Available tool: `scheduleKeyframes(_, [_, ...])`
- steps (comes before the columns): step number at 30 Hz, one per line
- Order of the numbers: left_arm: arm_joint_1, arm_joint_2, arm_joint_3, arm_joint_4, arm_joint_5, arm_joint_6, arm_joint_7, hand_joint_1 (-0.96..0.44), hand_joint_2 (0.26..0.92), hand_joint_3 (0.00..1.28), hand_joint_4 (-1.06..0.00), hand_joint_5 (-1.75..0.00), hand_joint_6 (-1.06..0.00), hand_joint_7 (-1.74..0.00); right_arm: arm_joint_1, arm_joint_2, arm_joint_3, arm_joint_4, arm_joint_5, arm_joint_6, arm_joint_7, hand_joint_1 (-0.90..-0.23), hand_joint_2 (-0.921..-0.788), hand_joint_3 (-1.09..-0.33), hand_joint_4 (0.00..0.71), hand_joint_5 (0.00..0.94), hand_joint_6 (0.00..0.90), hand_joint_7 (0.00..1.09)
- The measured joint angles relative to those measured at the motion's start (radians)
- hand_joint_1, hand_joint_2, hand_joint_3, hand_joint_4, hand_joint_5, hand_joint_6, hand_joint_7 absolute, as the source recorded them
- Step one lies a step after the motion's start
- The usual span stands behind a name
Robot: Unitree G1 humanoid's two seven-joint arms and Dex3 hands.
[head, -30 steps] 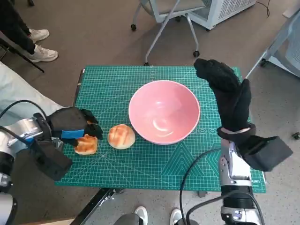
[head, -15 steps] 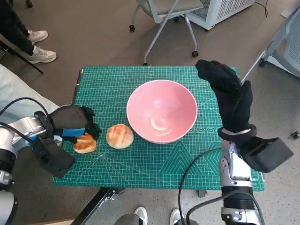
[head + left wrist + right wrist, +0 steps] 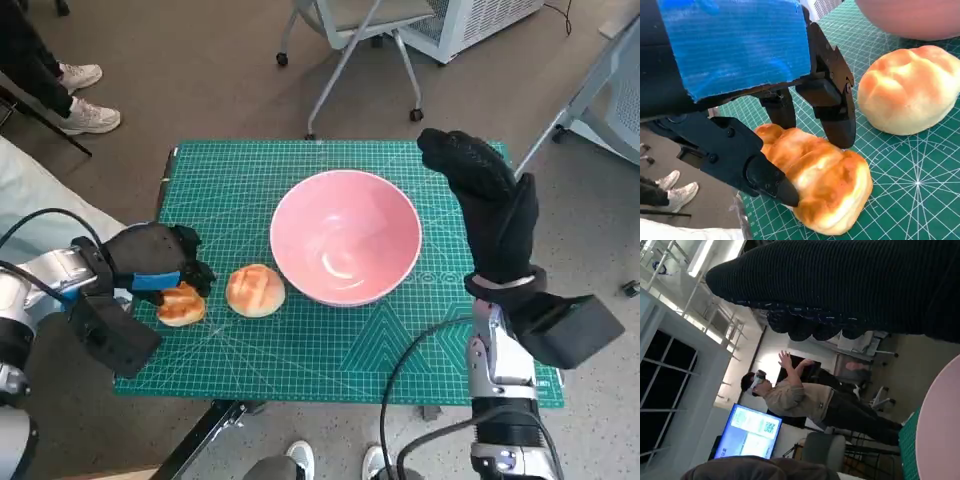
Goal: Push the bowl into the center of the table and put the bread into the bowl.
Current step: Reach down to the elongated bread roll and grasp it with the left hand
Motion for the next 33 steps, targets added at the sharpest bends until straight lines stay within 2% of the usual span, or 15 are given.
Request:
scheduleKeyframes(10, [0.003,0.000,0.005,-0.003,-0.041,0.002,-0.033,0.00,0.904,0.03,-0.69,-1.32,-0.84,-0.77,0.003,0.001,0.000,0.000,0.002,0.000,0.003,-0.733,-0.921,-0.830,0.187,0.002,0.028,0.58])
scheduleKeyframes(17, [0.014,0.004,0.029,-0.022,-0.103,0.001,-0.098,0.00,0.914,0.03,-0.67,-1.34,-0.81,-0.79,0.003,0.000,0.000,0.000,0.002,0.000,0.008,-0.732,-0.921,-0.831,0.187,0.002,0.029,0.58])
scheduleKeyframes(24, [0.038,0.024,0.083,-0.079,-0.192,-0.016,-0.202,0.00,0.912,0.02,-0.70,-1.12,-0.75,-1.06,0.003,0.000,-0.001,0.000,0.003,0.001,0.009,-0.731,-0.921,-0.832,0.187,0.001,0.029,0.58])
scheduleKeyframes(33, [0.077,0.067,0.199,-0.210,-0.371,-0.026,-0.313,0.00,0.909,0.01,-0.74,-1.01,-0.76,-1.11,0.003,0.000,-0.001,0.000,0.003,0.002,0.010,-0.729,-0.921,-0.832,0.187,0.001,0.030,0.58])
